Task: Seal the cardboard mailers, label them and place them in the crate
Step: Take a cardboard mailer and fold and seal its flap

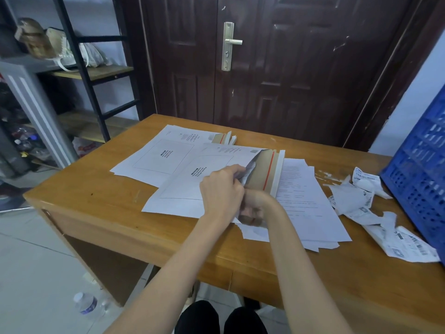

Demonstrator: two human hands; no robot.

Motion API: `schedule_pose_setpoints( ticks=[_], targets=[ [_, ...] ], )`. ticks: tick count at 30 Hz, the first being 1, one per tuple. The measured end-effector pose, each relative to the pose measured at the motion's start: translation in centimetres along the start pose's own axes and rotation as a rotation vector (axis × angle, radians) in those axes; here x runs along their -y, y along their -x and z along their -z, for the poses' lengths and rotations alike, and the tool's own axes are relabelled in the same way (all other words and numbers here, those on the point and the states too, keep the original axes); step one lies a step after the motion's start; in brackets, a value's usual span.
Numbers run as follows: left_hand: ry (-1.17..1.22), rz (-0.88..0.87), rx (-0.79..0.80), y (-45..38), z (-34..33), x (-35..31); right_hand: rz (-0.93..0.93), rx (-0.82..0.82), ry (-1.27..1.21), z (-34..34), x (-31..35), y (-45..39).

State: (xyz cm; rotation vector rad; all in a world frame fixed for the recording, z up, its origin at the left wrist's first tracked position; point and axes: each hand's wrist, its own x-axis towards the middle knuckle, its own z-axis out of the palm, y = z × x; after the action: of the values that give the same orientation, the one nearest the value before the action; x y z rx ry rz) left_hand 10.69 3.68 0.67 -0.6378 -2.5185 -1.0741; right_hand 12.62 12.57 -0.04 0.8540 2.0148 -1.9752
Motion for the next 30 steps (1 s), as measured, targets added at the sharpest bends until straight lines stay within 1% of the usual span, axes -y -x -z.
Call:
schedule_pose_setpoints(
  ticks=[6,8,10,12,14,16,17,18,19,20,21,22,23,24,26,27,30],
  targets=[
    [0.007,-0.028,-0.024,0.4,-0.6,0.4,0.019,0.067,-0.101,-0.5,-0.6,-0.1],
    [0.008,-0.046,0.013,0.5,-0.8,0.5,0.034,0.06,-0.024,-0.3,-0.2,-0.1],
    [0.04,-0.052,0.063,0.4,-1.0,0.8,0.047,-0.045,0.153,0.3,0.2,0.0],
    [0.105,-0.024,0.115,0.0,-1.2,1.2,0.04,-0.134,0.252,1.2,0.3,0.3],
    [0.258,0.057,0.218,-0.6,-1.2,1.8,0.014,-0.177,0.262,2.1,0.2,0.5],
    [0.478,0.157,0.331,-1.2,-0.9,2.6,0.002,-0.281,0.233,3.1,0.0,0.4],
    [0.519,0.176,0.317,-1.4,-0.7,3.2,0.003,-0.349,0.248,3.6,-0.2,0.1],
    [0.478,0.169,0.247,-1.6,-0.5,4.1,0.007,-0.418,0.302,4.1,-0.5,0.0],
    [0.373,0.162,0.149,-1.9,-0.3,5.1,0.009,-0.48,0.372,4.4,-0.8,0.0],
    [0.225,0.174,0.061,-2.1,0.1,6.3,0.003,-0.524,0.44,4.6,-1.1,0.2],
    [0.07,0.207,0.009,-2.4,0.4,7.5,-0.005,-0.557,0.503,4.7,-1.4,0.3],
    [-0.064,0.252,-0.001,-2.7,0.8,8.5,-0.01,-0.581,0.539,4.6,-1.7,0.4],
    [-0.168,0.316,0.04,-2.9,1.2,9.5,-0.005,-0.595,0.547,4.6,-1.9,0.3],
    [-0.24,0.388,0.105,-3.0,1.7,10.1,0.008,-0.599,0.526,4.5,-1.9,0.3],
    [-0.293,0.483,0.202,-3.0,2.2,10.9,0.05,-0.583,0.409,4.4,-1.9,-0.1],
    [-0.301,0.485,0.206,-2.9,2.3,11.0,0.075,-0.574,0.339,4.3,-1.9,-0.3],
    [-0.314,0.449,0.151,-3.1,2.7,11.0,0.141,-0.546,0.194,4.3,-1.8,-0.3]
  ],
)
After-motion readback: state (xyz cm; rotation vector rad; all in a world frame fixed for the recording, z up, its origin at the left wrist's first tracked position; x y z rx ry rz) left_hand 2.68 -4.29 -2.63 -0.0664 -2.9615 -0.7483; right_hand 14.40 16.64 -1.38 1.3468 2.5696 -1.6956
